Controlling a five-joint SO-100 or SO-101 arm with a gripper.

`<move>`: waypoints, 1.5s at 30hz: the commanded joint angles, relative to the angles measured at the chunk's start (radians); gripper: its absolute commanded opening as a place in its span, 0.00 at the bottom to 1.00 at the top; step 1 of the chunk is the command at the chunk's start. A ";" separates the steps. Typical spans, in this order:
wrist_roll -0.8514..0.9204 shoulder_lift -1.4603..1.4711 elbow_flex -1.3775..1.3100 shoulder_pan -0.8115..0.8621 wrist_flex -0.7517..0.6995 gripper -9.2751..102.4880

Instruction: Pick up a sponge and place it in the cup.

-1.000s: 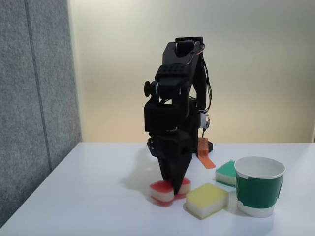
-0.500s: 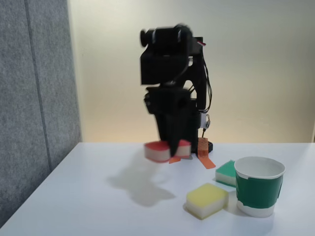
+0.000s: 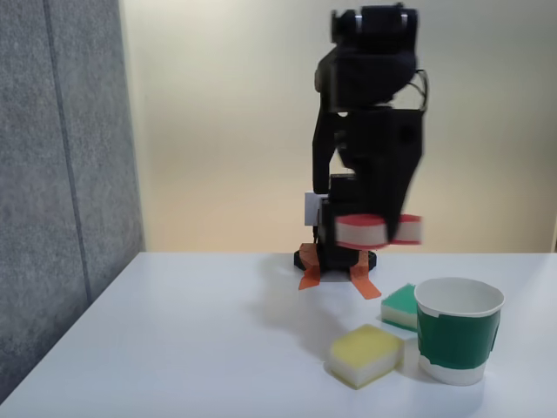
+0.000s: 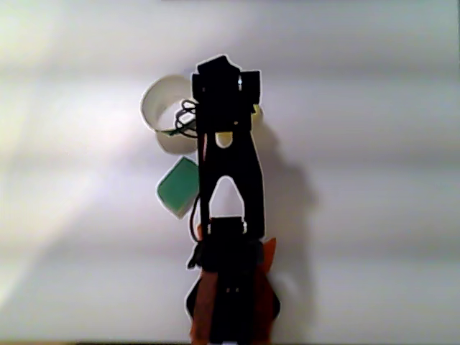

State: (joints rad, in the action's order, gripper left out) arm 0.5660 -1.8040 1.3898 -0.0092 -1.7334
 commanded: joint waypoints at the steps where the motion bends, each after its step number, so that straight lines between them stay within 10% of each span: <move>1: -0.057 0.011 -0.072 -0.067 -0.026 0.08; 19: -0.245 0.241 -0.276 -0.262 0.014 0.08; 29: -0.160 0.262 -0.290 -0.244 0.031 0.39; 37: -0.176 0.268 -0.307 -0.250 0.021 0.42; 42: -0.176 0.245 -0.311 -0.221 -0.003 0.08; 45: -0.141 0.199 -0.279 -0.169 0.008 0.08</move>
State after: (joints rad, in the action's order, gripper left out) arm 0.3942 -1.5202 1.1152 -0.2071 -1.7211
